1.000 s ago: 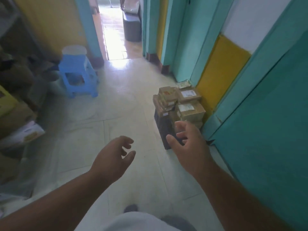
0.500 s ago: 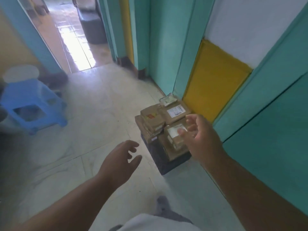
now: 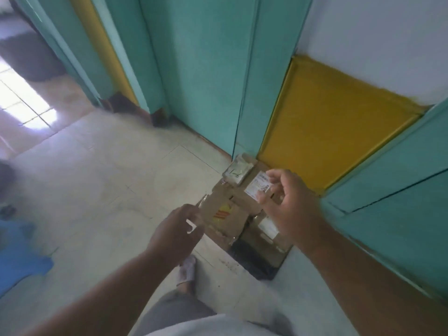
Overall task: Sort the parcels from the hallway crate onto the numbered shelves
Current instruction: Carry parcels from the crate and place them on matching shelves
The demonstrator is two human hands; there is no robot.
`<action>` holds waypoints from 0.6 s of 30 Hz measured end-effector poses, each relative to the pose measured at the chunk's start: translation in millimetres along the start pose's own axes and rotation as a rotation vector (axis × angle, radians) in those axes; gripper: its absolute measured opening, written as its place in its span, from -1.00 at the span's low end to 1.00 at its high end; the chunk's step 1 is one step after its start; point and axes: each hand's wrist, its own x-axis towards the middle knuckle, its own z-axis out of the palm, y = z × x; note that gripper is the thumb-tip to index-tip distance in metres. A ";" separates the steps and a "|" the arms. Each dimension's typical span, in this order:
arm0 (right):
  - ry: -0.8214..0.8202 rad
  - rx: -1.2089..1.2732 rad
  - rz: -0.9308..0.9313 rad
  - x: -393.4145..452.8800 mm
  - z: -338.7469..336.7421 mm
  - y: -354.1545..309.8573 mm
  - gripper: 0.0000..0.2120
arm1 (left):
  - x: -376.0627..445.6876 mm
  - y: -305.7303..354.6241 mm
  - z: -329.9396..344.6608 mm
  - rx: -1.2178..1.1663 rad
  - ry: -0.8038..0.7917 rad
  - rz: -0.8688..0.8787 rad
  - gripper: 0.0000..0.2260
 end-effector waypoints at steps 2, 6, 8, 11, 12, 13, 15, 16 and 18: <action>0.010 0.004 0.106 11.0 20.1 -1.7 -0.58 | 43.7 -14.1 -6.9 0.045 -0.092 0.020 -0.75; 0.051 0.012 0.297 27.0 49.7 4.3 -0.59 | 112.7 -26.9 -1.4 0.135 -0.278 0.020 -0.74; 0.071 0.024 0.400 30.6 65.3 16.5 -0.59 | 138.8 -31.5 10.8 0.161 -0.355 0.013 -0.73; 0.051 0.034 0.524 34.7 102.2 44.2 -0.60 | 176.1 -46.3 39.6 0.194 -0.408 -0.008 -0.72; 0.030 0.042 0.565 36.6 118.0 54.8 -0.61 | 187.2 -53.3 50.8 0.199 -0.412 -0.028 -0.72; 0.002 0.053 0.604 39.0 134.9 65.1 -0.61 | 197.5 -61.9 62.6 0.201 -0.408 -0.053 -0.70; -0.044 0.070 0.669 42.8 170.7 85.7 -0.60 | 212.5 -80.1 84.7 0.201 -0.393 -0.100 -0.64; -0.052 0.069 0.698 43.8 188.4 96.4 -0.59 | 218.4 -88.2 95.7 0.203 -0.391 -0.119 -0.59; -0.057 0.055 0.745 45.7 220.8 118.2 -0.57 | 230.1 -103.0 116.5 0.209 -0.408 -0.142 -0.50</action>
